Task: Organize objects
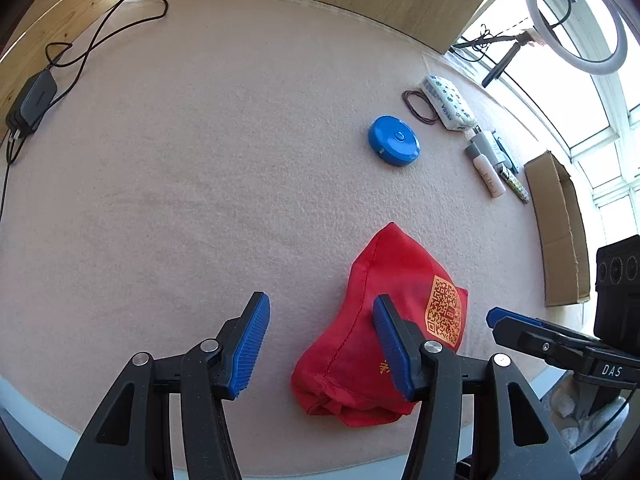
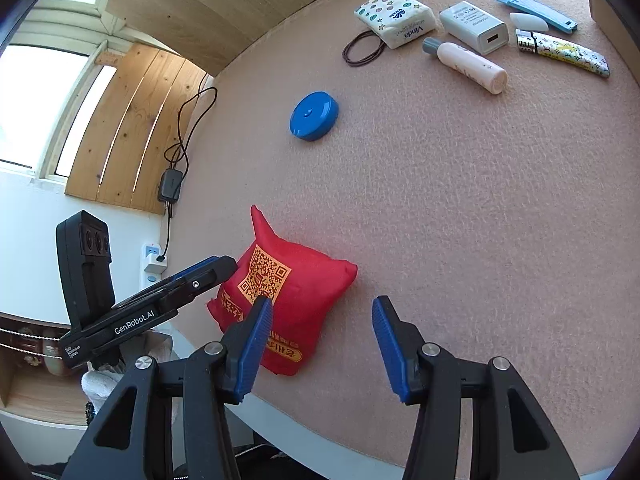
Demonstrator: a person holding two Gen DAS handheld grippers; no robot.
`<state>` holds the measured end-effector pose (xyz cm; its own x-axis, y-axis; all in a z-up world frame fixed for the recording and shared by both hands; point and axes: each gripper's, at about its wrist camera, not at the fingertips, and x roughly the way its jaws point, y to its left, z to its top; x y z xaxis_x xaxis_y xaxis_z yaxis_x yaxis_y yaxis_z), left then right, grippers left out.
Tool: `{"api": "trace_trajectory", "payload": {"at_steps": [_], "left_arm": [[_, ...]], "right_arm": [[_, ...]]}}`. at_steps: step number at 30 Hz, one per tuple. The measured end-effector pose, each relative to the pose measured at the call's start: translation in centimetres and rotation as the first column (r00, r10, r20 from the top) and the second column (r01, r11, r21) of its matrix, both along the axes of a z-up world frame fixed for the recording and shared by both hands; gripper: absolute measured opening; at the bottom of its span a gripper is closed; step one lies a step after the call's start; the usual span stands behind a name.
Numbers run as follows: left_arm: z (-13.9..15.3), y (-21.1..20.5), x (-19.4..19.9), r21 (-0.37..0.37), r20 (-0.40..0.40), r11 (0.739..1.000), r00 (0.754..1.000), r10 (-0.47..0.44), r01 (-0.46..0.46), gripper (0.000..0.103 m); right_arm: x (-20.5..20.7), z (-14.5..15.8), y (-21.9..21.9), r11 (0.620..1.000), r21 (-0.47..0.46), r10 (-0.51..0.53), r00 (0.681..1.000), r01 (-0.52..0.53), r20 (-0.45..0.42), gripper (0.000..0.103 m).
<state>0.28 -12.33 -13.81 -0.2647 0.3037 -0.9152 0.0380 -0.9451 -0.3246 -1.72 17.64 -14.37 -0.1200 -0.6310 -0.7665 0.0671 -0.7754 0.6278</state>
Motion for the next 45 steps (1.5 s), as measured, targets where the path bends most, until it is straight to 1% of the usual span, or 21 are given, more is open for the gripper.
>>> {"api": "trace_trajectory", "payload": {"at_steps": [3,5,9,11,12,14,16,17,19,21,24,27,28,29,31,37,41,43,45], "left_arm": [[0.1,-0.4,0.9,0.003,0.002,1.000,1.000,-0.016,0.016,0.058],[0.3,-0.2,1.4,0.003,0.000,0.999,0.999,-0.052,0.052,0.058],[0.6,0.9,2.1,-0.029,-0.007,0.990,0.990,-0.137,0.137,0.058],[0.9,1.2,2.3,-0.039,-0.010,0.988,0.989,-0.148,0.147,0.058],[1.0,1.0,2.4,-0.026,-0.007,0.989,0.989,-0.147,0.146,0.058],[1.4,0.8,2.7,0.003,-0.001,0.989,0.989,-0.150,0.150,0.063],[1.7,1.2,3.3,-0.001,0.001,0.984,0.984,-0.180,0.180,0.069],[1.7,1.5,3.7,-0.007,0.003,0.979,0.979,-0.203,0.203,0.071],[1.2,2.5,4.0,-0.025,0.009,0.971,0.971,-0.239,0.239,0.071],[0.6,3.2,4.1,-0.039,0.019,0.966,0.967,-0.255,0.256,0.071],[0.1,4.0,4.0,-0.015,0.024,0.962,0.962,-0.271,0.271,0.071],[-0.1,4.9,3.9,-0.011,0.019,0.957,0.957,-0.290,0.290,0.070],[-0.1,5.1,4.0,-0.007,0.017,0.955,0.955,-0.297,0.297,0.068],[-0.2,5.3,4.0,-0.010,0.016,0.954,0.954,-0.299,0.299,0.068],[-0.3,5.7,3.8,-0.020,0.011,0.953,0.953,-0.302,0.302,0.068],[-0.3,6.3,3.2,-0.016,0.001,0.956,0.956,-0.292,0.292,0.065],[-0.5,7.5,2.4,-0.033,-0.010,0.955,0.955,-0.296,0.295,0.065],[-0.5,7.8,1.9,-0.021,-0.014,0.958,0.958,-0.288,0.287,0.065],[-0.7,8.3,1.2,-0.005,-0.017,0.959,0.959,-0.283,0.283,0.065]], "right_arm": [[0.4,0.0,-0.2,1.000,-0.005,0.000,1.000,0.000,0.004,0.048],[0.6,-0.1,-0.5,1.000,-0.012,0.002,1.000,-0.002,0.007,0.048],[0.8,-0.3,-1.2,1.000,-0.019,0.012,1.000,-0.012,0.018,0.048],[1.0,-0.2,-1.5,1.000,-0.020,0.019,1.000,-0.019,0.018,0.048],[1.1,-0.1,-1.7,1.000,-0.022,0.023,1.000,-0.023,0.017,0.048],[1.3,0.0,-1.9,0.999,-0.025,0.030,0.999,-0.030,0.015,0.048],[1.4,0.0,-2.2,0.999,-0.026,0.039,0.999,-0.039,0.020,0.048],[1.4,-0.1,-2.4,0.999,-0.028,0.043,0.999,-0.042,0.025,0.048],[1.4,-0.5,-2.8,0.998,-0.037,0.050,0.998,-0.048,0.041,0.049],[1.4,-0.9,-3.2,0.997,-0.042,0.061,0.996,-0.059,0.058,0.049],[1.3,-1.2,-4.0,0.996,-0.042,0.083,0.995,-0.080,0.064,0.049],[1.2,-1.1,-4.4,0.995,-0.030,0.097,0.994,-0.095,0.056,0.049],[1.2,-1.0,-4.4,0.995,-0.030,0.099,0.994,-0.097,0.054,0.050],[1.1,-1.0,-4.4,0.995,-0.031,0.100,0.994,-0.099,0.053,0.051],[1.0,-0.9,-4.4,0.994,-0.022,0.105,0.993,-0.104,0.044,0.051],[0.7,-1.0,-4.1,0.993,-0.010,0.118,0.993,-0.118,0.028,0.051],[0.3,-0.7,-3.7,0.991,0.009,0.131,0.991,-0.131,-0.001,0.051],[-0.1,-0.6,-2.9,0.993,-0.002,0.119,0.993,-0.119,-0.006,0.051],[-0.6,-0.7,-1.9,0.997,-0.010,0.082,0.997,-0.082,0.003,0.051]]}}
